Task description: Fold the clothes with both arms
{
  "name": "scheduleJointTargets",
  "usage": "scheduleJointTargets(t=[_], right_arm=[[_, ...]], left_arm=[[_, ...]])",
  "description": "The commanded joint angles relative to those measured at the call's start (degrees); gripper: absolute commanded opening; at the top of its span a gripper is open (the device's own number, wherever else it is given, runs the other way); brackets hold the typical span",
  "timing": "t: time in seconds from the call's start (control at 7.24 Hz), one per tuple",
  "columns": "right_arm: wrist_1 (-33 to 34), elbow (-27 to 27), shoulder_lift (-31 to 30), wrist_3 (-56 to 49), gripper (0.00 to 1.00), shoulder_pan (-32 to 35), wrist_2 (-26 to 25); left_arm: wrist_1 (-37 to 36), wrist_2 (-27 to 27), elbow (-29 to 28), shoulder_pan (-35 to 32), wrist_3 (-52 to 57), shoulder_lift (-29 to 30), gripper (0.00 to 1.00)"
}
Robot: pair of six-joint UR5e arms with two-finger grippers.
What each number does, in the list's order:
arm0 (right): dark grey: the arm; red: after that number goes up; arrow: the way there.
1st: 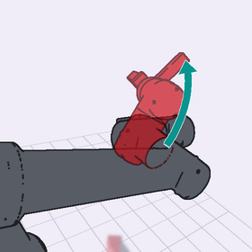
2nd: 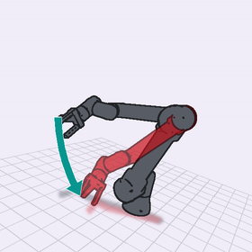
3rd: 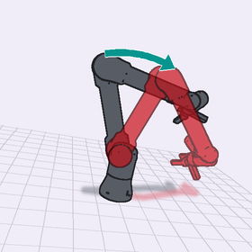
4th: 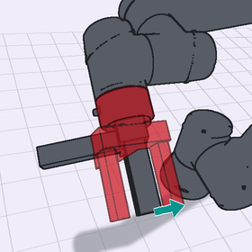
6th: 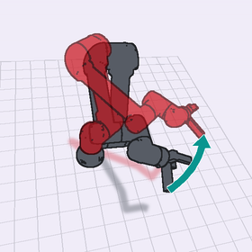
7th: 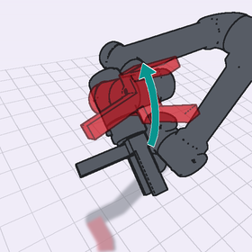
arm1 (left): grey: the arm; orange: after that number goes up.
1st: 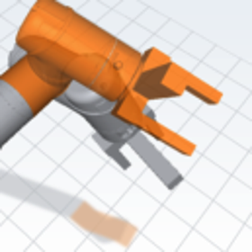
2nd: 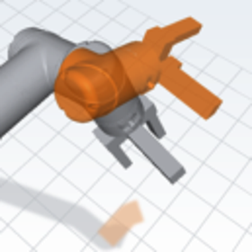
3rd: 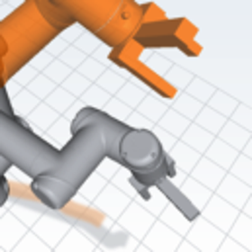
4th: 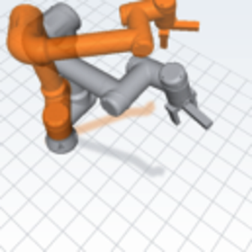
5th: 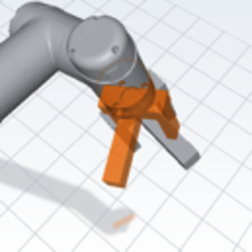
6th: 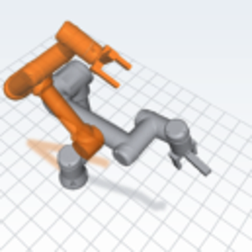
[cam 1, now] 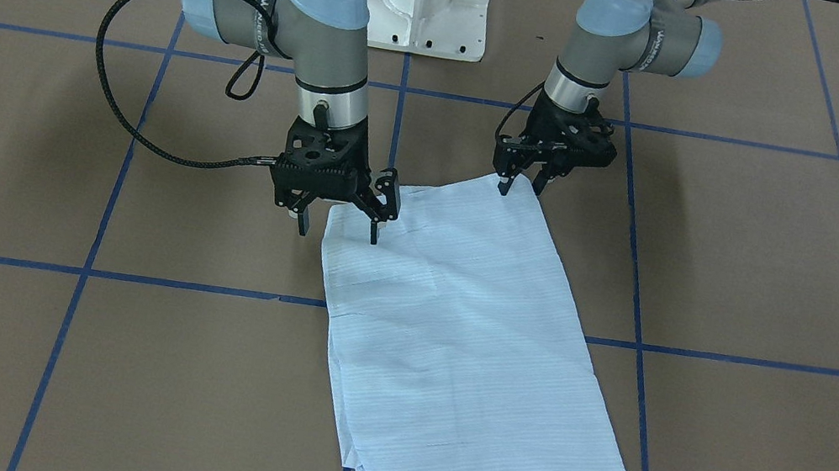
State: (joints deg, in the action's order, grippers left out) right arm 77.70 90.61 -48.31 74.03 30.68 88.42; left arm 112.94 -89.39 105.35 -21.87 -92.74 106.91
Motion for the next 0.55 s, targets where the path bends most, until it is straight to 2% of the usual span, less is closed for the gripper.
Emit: scheduleJointTargets(t=[0.0,0.28,0.41], right_arm=[[0.0,0.0,0.0,0.1,1.00,0.0,0.0],[0.0,0.0,-0.1,0.3,1.00,0.0,-0.1],[0.0,0.1,-0.1,2.6,1.00,-0.3,-0.1]], left_arm=[[0.0,0.0,-0.1,0.3,-0.3,-0.1,0.59],[0.1,0.2,-0.3,0.2,-0.7,-0.4,0.02],[0.2,0.2,-0.3,0.3,-1.5,-0.6,0.00]])
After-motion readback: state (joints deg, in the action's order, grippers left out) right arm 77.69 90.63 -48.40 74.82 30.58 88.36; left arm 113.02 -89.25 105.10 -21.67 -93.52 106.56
